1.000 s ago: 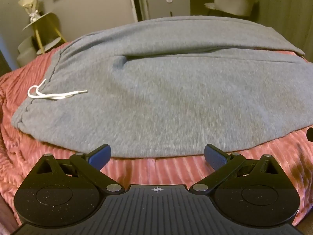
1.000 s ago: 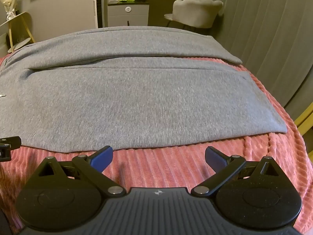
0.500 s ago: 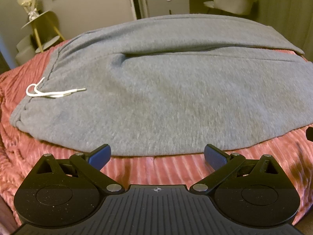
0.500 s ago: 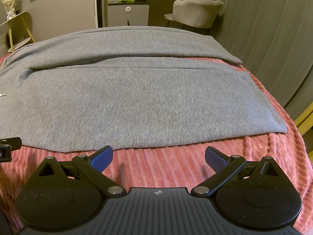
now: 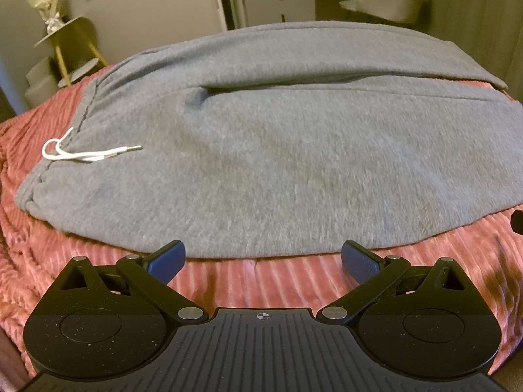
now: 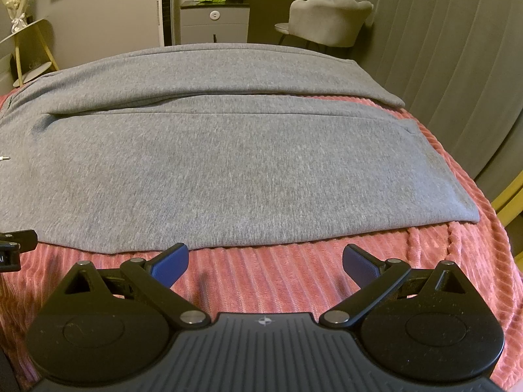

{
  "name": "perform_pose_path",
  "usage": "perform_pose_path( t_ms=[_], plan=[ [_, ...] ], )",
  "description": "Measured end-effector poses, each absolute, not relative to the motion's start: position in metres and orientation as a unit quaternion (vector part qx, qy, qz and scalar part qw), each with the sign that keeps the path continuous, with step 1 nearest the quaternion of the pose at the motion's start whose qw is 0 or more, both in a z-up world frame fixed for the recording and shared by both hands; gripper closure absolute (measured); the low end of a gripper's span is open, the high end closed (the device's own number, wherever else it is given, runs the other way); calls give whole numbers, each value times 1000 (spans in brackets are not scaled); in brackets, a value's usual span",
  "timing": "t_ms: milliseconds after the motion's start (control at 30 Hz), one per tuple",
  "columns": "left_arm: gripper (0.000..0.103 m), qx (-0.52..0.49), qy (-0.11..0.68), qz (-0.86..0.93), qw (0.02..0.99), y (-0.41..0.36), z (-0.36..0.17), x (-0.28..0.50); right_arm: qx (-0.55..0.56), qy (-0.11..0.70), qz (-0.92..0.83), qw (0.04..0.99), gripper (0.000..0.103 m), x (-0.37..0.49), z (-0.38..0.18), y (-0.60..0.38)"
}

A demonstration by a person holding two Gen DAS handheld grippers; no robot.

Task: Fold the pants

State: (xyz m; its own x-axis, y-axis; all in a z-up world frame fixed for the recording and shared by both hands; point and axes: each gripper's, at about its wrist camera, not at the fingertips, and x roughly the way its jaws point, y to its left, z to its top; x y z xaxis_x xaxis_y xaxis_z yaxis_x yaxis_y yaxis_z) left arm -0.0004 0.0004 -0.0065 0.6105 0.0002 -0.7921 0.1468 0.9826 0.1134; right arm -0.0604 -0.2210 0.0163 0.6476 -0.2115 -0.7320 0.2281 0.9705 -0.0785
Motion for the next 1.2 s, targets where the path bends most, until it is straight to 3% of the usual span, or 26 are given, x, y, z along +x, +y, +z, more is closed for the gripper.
perform_pose_path(
  t_ms=[1200],
  plan=[
    [0,84,447,-43,890,-1,-10,-1,10,402,-122,908,3,-60,16,-221]
  ],
)
